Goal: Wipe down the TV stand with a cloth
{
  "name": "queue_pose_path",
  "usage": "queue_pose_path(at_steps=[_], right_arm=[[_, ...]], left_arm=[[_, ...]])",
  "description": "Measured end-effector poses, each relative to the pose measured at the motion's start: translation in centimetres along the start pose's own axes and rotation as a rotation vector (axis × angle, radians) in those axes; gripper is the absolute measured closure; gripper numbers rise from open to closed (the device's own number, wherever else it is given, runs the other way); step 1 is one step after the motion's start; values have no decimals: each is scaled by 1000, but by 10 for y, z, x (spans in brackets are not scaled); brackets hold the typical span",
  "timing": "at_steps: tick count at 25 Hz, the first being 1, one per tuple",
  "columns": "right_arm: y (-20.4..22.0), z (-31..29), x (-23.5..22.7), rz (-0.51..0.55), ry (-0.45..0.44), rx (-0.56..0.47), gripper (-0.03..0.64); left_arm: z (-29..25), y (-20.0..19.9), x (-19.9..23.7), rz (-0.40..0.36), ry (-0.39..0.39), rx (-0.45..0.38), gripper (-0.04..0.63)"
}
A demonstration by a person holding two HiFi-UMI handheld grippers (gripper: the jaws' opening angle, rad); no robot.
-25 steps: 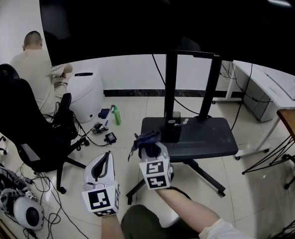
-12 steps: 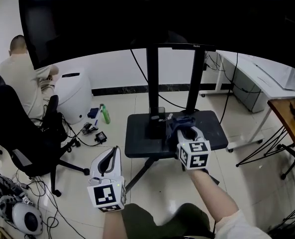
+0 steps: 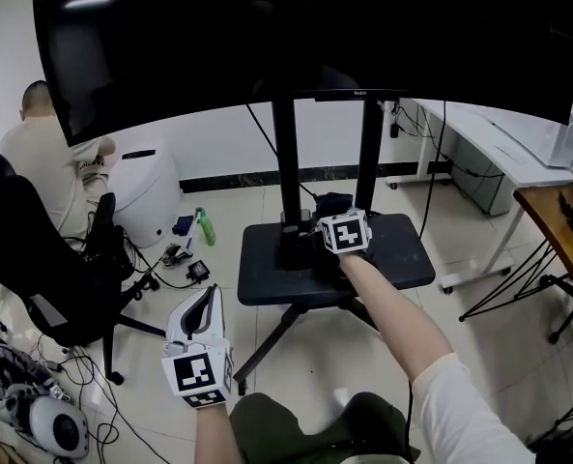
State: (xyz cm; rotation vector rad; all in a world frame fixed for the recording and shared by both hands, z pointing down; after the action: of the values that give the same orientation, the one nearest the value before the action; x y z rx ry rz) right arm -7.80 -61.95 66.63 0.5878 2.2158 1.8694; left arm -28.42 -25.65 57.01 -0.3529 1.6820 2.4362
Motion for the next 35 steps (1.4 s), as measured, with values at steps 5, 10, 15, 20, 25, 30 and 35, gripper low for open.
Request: queue_pose_path(at_steps=[5,10,15,20,25,30,35], right_arm=[[7,110,20,96,-29,-77,532],[54,261,50,114,-50,-259,532],[57,315,35,104,-32,-408,532],[-12,230,-37,51,38,-417,532],[-1,62,-91,44,30,-78,532],[15,27,-106,70,61,27,532],[20,132,-86,146,59,-94,532]], left_arm=[[7,-17,-17,-16,13,-41,356],[21,-16,-39,21,39,82,356],[6,-4,-62,35,71,103,356],[-34,18,-72,15,94,40,356],[-36,6,-84,11,112,20,356],[-22,4,-74,-2,101,26,356],[-19,-3,-72,-7,102,2,356]])
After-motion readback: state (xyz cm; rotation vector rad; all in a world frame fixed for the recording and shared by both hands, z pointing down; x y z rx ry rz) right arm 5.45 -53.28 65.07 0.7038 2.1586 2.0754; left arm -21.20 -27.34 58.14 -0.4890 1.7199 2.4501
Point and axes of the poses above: the fingertips, and each gripper's own axes: z backward along the fingers, x to its left, y out of its underside, the point moved 6 cm from there along z, backward along the fingers, and after that the axes turned 8 degrees about y, right-handed, at the moved point
